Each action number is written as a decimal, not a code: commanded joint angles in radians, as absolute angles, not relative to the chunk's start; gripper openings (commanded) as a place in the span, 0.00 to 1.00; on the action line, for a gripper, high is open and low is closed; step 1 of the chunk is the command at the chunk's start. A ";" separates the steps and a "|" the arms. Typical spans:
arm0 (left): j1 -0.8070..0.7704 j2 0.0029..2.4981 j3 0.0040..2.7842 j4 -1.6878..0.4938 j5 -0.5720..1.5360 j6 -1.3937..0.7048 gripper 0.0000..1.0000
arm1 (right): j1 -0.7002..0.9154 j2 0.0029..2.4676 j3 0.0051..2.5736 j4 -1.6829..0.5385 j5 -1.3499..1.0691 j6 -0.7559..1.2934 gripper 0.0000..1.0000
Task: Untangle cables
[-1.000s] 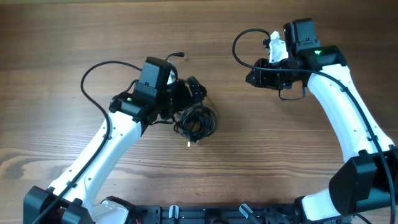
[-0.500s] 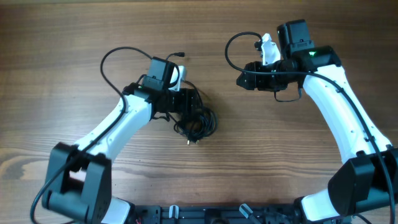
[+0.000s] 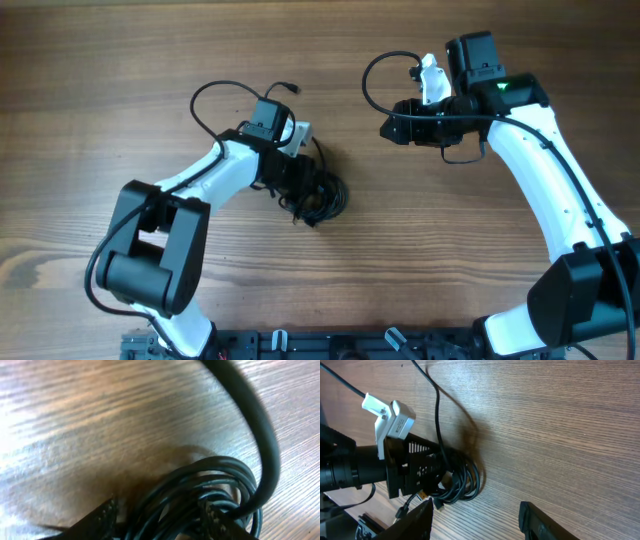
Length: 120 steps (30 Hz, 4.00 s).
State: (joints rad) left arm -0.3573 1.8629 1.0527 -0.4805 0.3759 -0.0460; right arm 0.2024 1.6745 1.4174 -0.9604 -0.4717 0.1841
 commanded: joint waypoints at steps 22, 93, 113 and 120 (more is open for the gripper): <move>-0.285 1.485 1.194 -0.701 0.324 -0.738 0.04 | 0.257 1.660 1.434 -0.945 -0.693 0.105 0.60; 0.080 1.340 1.197 -1.033 0.558 -0.291 0.82 | 0.309 1.690 1.412 -0.543 -1.097 0.445 0.04; -0.178 1.520 1.057 -0.368 0.866 -0.899 0.73 | 0.300 1.709 1.412 -0.540 -1.071 0.418 0.04; -0.197 1.520 1.057 -0.314 0.972 -0.893 0.44 | 0.300 1.709 1.412 -0.539 -1.066 0.418 0.04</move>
